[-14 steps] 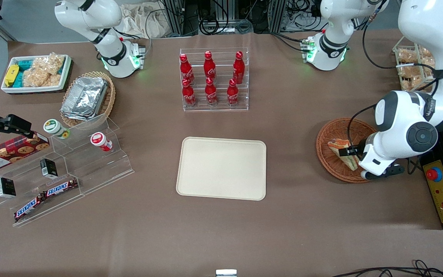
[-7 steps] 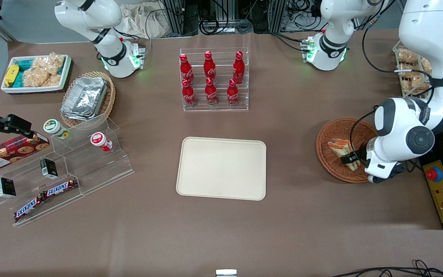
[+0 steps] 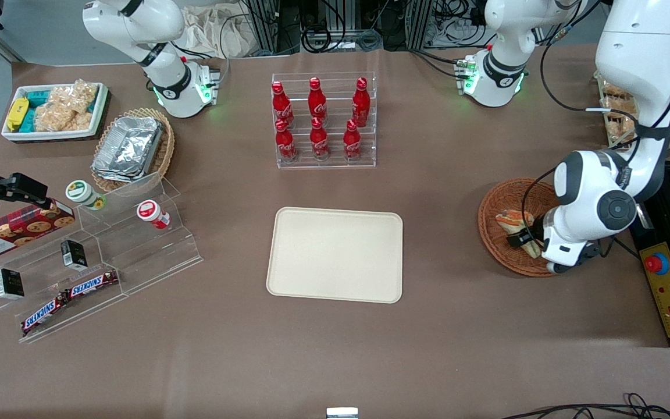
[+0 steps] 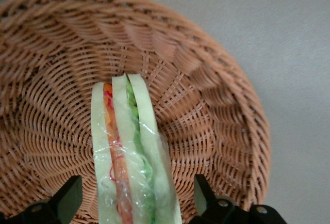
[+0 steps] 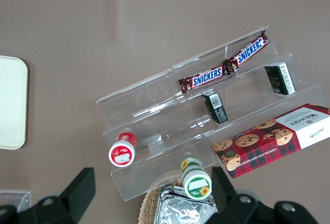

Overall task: Place sandwich from basket to tray
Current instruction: 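Lower the left gripper and close it on the wrapped sandwich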

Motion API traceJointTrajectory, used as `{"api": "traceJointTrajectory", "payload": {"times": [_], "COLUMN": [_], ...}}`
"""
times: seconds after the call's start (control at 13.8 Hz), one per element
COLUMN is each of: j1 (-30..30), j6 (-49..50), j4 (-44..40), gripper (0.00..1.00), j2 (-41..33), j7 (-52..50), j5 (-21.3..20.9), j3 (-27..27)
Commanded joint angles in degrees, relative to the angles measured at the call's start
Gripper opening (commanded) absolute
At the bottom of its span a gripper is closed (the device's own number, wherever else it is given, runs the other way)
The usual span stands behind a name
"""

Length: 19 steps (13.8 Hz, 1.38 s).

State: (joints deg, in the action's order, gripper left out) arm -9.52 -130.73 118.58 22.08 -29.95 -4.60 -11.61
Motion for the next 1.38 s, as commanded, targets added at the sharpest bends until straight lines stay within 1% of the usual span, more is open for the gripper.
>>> {"api": "traceJointTrajectory", "payload": {"times": [0.0,0.07,0.15,0.29,0.36,0.44,0.51,0.58,0.65,0.73,0.87,1.09,1.16,1.31], "j1": [-0.94,-1.38,-1.47,-1.47,-1.47,-1.38,-1.21,-0.86,-0.59,0.19,1.6,1.61,1.96,2.4], "j6": [-1.19,-1.19,-1.19,-0.58,0.03,1.69,3.63,6.52,9.33,11.71,17.94,32.25,34.73,35.63], "j4": [1.39,1.31,1.31,1.13,1.04,0.7,-0.35,-1.84,-3.86,-6.14,-11.41,-25.36,-28.89,-32.69], "gripper": [0.9,0.86,0.77,0.55,0.4,0.27,0.19,0.16,0.15,0.12,0.11,0.12,0.12,0.12], "j2": [-0.46,-0.2,-0.11,-0.37,-0.81,-1.42,-2.04,-2.91,-3.79,-4.93,-6.26,-5.47,-5.3,-5.3], "j7": [-0.54,-0.54,-0.46,-0.46,-0.46,-0.46,-0.54,-0.89,-1.16,-1.68,-2.83,-2.92,-2.66,-2.74], "j5": [0.12,0.12,0.12,0.12,0.2,0.21,0.21,0.03,-0.14,-0.15,-0.15,0.2,0.29,0.29], "j3": [-0.51,-0.51,-0.51,-0.51,-0.51,-0.6,-0.69,-0.86,-1.13,-1.3,-1.31,-3.06,-3.67,-4.64]}}
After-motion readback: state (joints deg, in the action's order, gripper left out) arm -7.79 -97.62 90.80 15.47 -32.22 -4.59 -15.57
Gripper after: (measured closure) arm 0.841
